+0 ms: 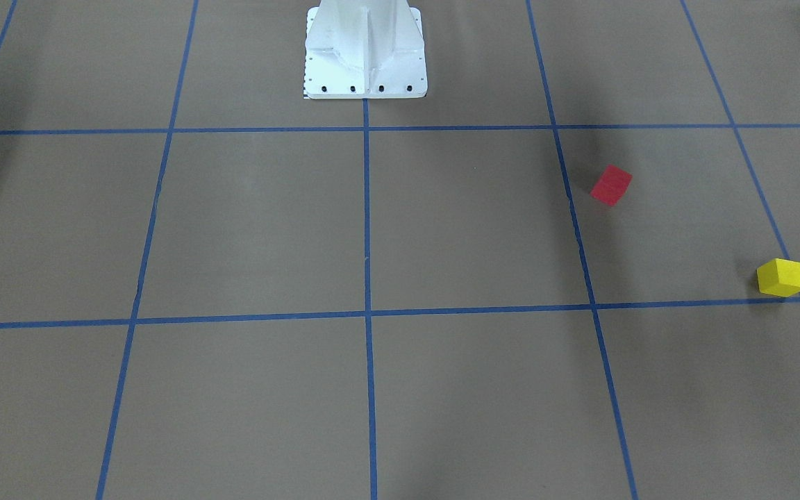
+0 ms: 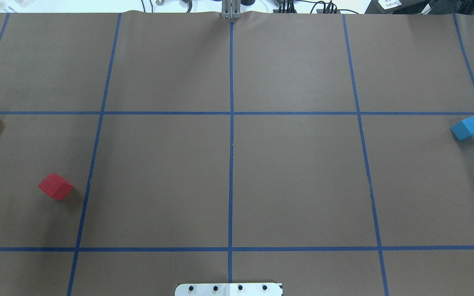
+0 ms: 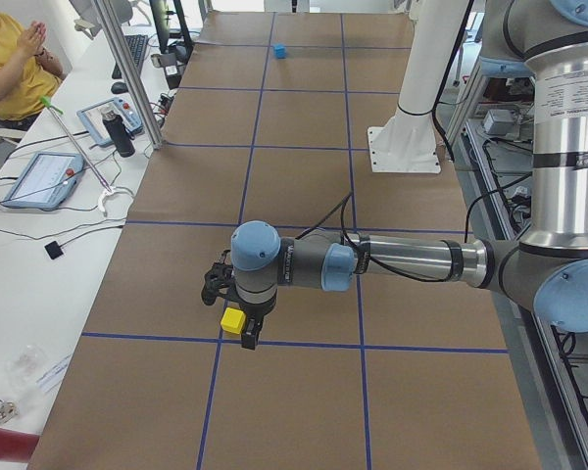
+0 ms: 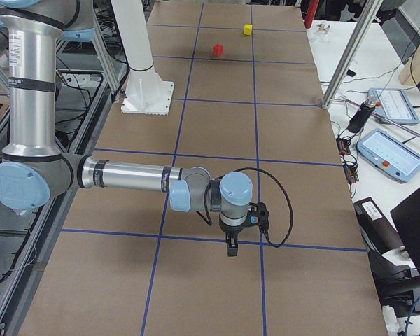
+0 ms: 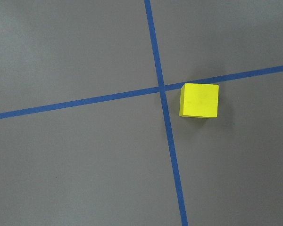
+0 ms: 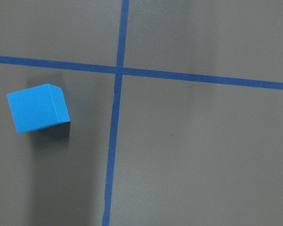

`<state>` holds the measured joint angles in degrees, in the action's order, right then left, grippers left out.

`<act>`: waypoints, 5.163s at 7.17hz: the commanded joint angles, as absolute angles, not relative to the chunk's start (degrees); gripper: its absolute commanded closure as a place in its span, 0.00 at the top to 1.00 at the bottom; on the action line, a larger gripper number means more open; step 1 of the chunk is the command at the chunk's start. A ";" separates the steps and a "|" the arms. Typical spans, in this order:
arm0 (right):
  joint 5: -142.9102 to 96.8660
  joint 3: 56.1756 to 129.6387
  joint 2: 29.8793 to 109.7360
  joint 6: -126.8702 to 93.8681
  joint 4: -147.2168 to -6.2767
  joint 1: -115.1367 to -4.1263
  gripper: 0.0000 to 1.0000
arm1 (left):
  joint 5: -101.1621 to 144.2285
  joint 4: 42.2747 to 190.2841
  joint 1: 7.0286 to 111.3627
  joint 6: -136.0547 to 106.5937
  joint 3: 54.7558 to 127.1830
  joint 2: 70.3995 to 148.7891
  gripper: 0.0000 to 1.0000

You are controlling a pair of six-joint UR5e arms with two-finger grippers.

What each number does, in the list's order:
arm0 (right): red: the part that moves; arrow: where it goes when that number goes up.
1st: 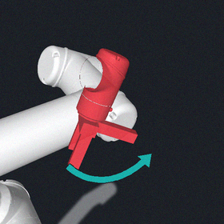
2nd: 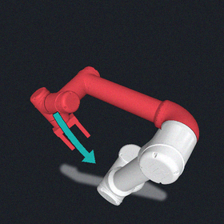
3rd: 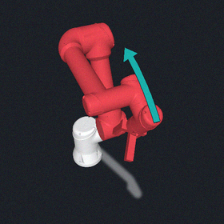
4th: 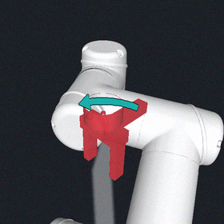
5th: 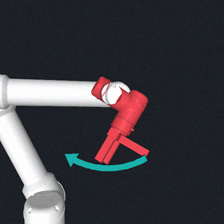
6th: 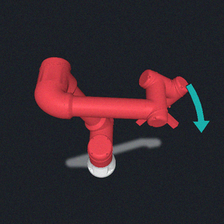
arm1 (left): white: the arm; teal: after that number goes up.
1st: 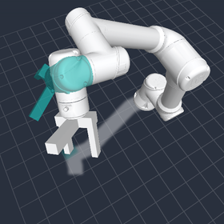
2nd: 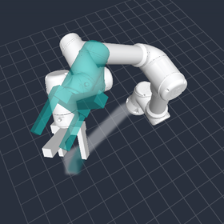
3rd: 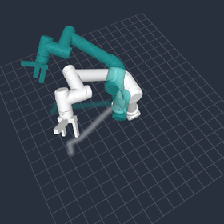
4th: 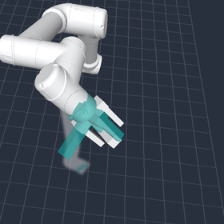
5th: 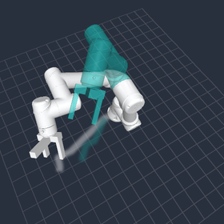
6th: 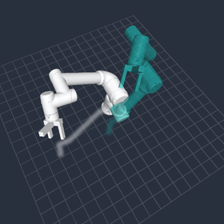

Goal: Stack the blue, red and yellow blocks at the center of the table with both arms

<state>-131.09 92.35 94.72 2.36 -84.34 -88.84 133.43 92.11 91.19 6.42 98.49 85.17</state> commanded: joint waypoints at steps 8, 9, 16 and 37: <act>-128.78 83.68 91.77 -14.74 -52.83 -70.95 1.00 | 133.59 93.69 91.14 6.24 98.61 85.34 1.00; -128.41 82.11 90.97 -14.77 -52.82 -70.49 1.00 | 133.51 93.69 91.14 6.24 98.61 85.34 1.00; -124.89 76.29 87.89 -14.42 -52.65 -66.62 0.04 | 133.59 93.69 91.14 6.42 98.70 85.25 1.00; -99.23 72.60 37.97 -71.82 -79.72 -28.65 1.00 | 133.68 93.60 91.14 6.33 98.61 84.99 1.00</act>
<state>-99.19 72.43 37.72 -72.75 -79.69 -28.61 133.68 93.60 91.14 6.33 98.60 84.99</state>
